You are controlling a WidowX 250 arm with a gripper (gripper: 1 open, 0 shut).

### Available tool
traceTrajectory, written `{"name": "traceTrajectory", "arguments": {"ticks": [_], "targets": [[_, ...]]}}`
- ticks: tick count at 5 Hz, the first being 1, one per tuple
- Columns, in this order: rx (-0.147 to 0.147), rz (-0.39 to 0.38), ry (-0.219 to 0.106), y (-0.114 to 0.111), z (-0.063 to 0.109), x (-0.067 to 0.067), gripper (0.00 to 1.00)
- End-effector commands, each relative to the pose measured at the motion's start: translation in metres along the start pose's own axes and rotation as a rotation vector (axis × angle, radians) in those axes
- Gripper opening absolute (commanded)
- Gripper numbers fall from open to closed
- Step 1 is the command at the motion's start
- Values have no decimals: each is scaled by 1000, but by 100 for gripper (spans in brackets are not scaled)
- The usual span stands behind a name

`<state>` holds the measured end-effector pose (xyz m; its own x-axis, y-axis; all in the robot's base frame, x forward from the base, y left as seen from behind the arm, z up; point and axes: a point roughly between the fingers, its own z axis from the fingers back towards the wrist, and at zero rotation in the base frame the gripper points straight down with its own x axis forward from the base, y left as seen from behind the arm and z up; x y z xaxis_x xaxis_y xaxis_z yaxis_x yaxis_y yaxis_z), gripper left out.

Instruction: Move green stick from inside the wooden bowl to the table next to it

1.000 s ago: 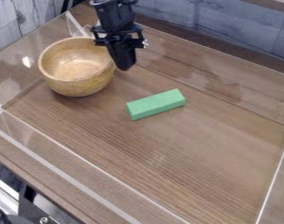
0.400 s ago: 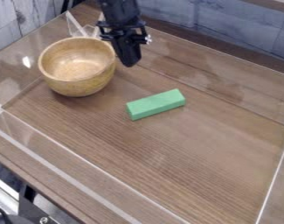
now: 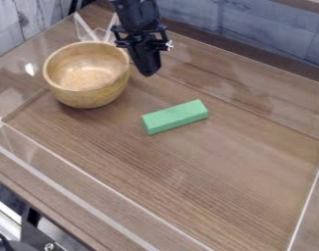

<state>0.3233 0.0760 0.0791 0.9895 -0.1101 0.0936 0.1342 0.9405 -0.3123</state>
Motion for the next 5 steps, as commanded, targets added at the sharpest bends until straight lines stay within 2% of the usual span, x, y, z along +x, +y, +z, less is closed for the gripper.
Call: {"name": "traceTrajectory", "arguments": {"ticks": [1,2,3,5], "targets": [[12,-48,-34,-7,15,8,0],[0,-44,-41,-14,17,8,100],[-9,-28,-53,-16,24,10,100],[21,-12,-76,-10,42,9,100]]}}
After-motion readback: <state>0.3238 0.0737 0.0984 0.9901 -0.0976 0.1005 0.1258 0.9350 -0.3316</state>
